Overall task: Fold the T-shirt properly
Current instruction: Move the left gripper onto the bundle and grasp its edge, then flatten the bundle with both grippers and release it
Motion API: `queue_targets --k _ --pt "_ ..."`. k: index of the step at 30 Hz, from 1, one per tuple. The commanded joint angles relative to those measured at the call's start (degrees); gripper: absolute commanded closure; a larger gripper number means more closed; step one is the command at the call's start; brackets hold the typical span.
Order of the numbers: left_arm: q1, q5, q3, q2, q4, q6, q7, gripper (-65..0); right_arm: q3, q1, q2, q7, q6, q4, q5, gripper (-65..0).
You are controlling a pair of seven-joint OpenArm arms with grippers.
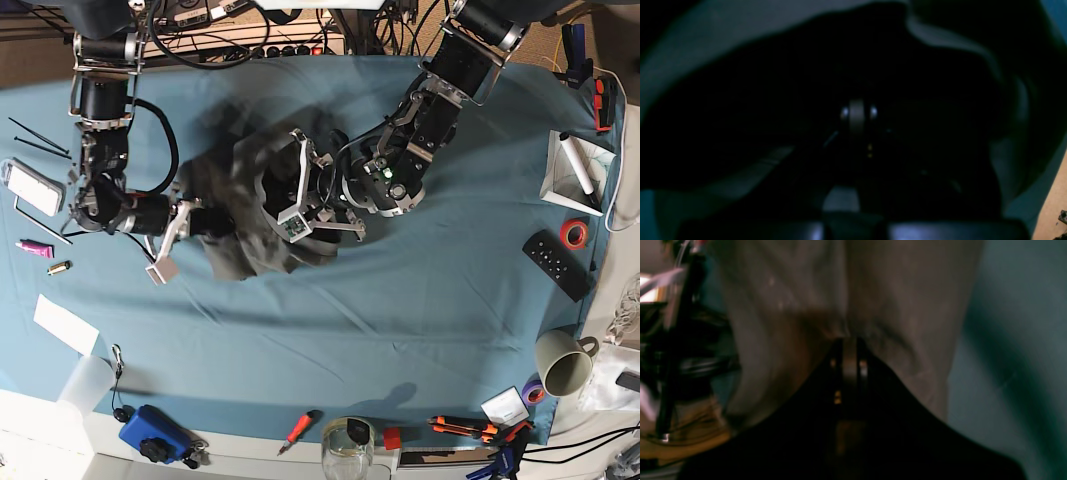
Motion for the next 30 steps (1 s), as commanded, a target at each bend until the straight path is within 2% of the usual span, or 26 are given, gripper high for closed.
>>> queue_targets --k 1,3,5,7,10,13,18,21,26,30 --pt "-0.9 2.8 -0.3 -0.3 0.3 1.4 2.0 0.0 0.2 1.0 0.1 1.6 -1.3 -1.1 -7.1 0.0" --pt "-0.9 2.8 -0.3 -0.3 0.5 1.4 2.0 0.0 0.2 1.0 -0.7 3.2 -1.3 -3.2 -11.1 0.0" --pt "-1.0 2.8 -0.3 -0.3 0.9 1.4 2.0 0.0 0.2 1.0 -0.9 2.7 -1.3 -3.5 -10.6 0.0" --pt "-1.1 2.8 -0.3 -0.4 1.7 2.0 2.5 0.0 0.2 1.2 -0.3 2.2 -1.3 -2.7 -7.2 0.0" --pt "-1.9 2.8 -0.3 -0.5 3.8 5.1 5.6 0.0 0.6 1.7 0.7 1.2 -1.3 1.0 -0.9 0.0" --pt "-2.8 2.8 -0.3 -0.5 7.6 6.6 8.0 0.0 2.3 2.7 0.7 -1.5 -1.3 6.8 1.7 0.0" --pt "-2.8 2.9 -0.3 -0.3 13.4 6.6 9.0 0.0 3.3 2.8 0.7 -7.4 -1.3 17.6 7.8 0.0" --pt "-2.8 5.7 -0.6 -0.3 14.9 7.1 9.1 0.0 3.3 2.4 0.5 -8.2 -1.3 18.6 11.0 0.0" --pt "-2.8 11.2 -5.8 -0.3 15.5 12.9 11.1 0.0 1.4 1.0 -0.5 -8.3 -1.3 18.5 11.4 0.0" --pt "-2.3 10.5 -12.5 -0.3 15.6 14.3 12.8 0.0 -2.6 -0.1 -0.6 -8.3 -1.3 18.0 11.3 0.0"
